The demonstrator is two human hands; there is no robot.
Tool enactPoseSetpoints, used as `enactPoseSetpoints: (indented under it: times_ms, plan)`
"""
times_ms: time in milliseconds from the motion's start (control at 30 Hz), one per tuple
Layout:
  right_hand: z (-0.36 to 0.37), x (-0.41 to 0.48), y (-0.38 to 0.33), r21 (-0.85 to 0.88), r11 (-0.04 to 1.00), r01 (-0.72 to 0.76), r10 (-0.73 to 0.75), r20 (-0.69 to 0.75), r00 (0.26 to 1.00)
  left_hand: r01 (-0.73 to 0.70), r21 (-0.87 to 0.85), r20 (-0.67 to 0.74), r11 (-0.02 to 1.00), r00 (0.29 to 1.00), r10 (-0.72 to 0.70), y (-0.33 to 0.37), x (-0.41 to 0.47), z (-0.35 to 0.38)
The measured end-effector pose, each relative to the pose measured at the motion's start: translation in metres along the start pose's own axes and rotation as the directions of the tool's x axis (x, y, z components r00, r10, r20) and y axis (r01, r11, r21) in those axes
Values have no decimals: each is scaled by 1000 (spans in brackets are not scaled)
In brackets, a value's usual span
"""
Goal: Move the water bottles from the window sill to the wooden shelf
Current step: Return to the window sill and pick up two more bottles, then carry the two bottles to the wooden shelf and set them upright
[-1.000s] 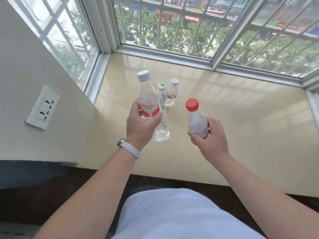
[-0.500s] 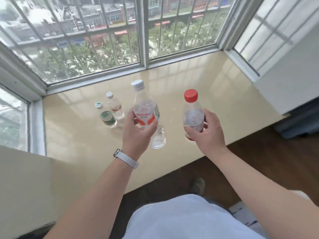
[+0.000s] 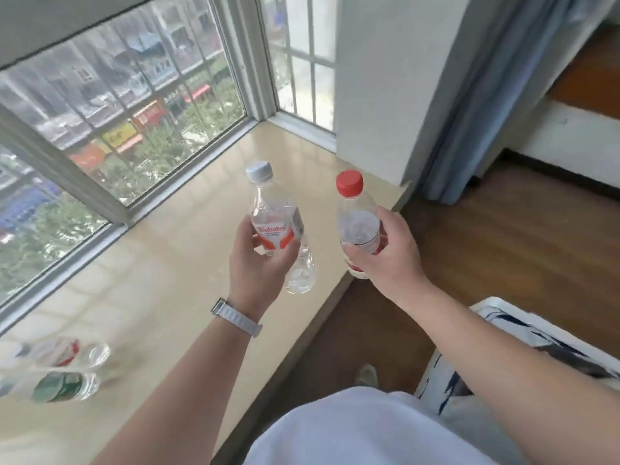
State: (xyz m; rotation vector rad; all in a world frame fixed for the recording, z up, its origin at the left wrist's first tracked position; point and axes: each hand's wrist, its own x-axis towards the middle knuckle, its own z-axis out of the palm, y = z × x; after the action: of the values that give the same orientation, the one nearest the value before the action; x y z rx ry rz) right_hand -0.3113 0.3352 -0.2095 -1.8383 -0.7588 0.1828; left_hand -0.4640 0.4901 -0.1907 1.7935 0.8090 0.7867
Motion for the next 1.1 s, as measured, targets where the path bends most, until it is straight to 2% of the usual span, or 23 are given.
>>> enactPoseSetpoints:
  times_ms: [233,433,733,933,1100]
  plan:
    - [-121,33,54,-37,997,-72,61,-232,971,-152,-32,236,988,959,155,55,38,142]
    - [-200,36,86,-3,982,-189,173,-380,909,-237,-109,432,965,863,260,91,57,240]
    - [-280,44,129,-12,929,-371,275,-651,707,-262,-221,653,939,675,342,128,88,373]
    - [-324,91,171,12,896,-444,309,-735,604,-239,-299,741,924,552,382,139,138,474]
    - [-353,172,195,54,874,-483,345,-768,539,-215,-323,784,922,485,388,158,210,559]
